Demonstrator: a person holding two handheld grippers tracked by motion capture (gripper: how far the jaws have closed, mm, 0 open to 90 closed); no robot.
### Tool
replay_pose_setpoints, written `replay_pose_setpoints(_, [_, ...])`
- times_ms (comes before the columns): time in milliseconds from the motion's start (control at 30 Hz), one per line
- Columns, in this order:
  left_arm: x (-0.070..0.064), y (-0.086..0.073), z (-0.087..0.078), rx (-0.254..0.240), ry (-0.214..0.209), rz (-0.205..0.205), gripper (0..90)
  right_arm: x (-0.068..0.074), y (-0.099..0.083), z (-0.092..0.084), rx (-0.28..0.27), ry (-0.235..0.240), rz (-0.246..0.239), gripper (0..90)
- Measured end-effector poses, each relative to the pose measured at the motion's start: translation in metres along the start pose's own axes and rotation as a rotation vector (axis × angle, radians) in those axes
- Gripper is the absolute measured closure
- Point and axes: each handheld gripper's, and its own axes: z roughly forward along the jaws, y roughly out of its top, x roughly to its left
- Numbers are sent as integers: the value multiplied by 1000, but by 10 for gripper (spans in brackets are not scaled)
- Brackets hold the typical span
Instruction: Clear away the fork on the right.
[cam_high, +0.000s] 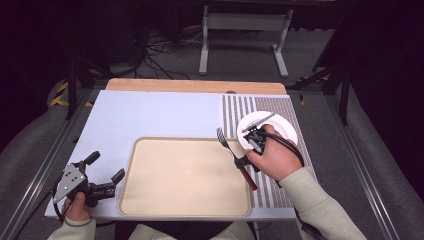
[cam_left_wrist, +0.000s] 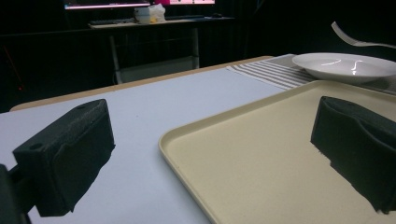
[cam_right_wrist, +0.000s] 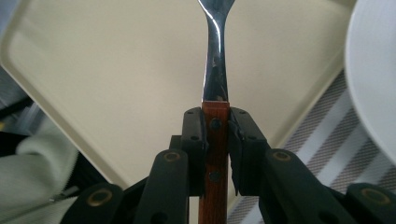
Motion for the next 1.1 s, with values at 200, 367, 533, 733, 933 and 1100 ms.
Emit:
replay_pose_setpoints(200, [0, 0, 0, -1, 1, 1, 0, 4, 2, 7, 6, -8, 60, 775])
replay_pose_setpoints(367, [0, 0, 0, -1, 0, 1, 0, 8, 5, 14, 1, -33, 85, 775])
replay_pose_setpoints(533, [0, 0, 0, -1, 0, 3, 0, 11, 6, 23, 12, -61, 91, 775])
replay_pose_setpoints(733, [0, 0, 0, -1, -1, 4, 0, 12, 6, 36, 25, -62, 125, 774])
replay_pose_setpoints(933, [0, 0, 0, 0, -3, 5, 0, 12, 5, 48, 47, -64, 136, 774])
replay_pose_setpoints(1100, [0, 0, 0, 0, -3, 5, 0, 13, 3, 59, 71, -67, 141, 774])
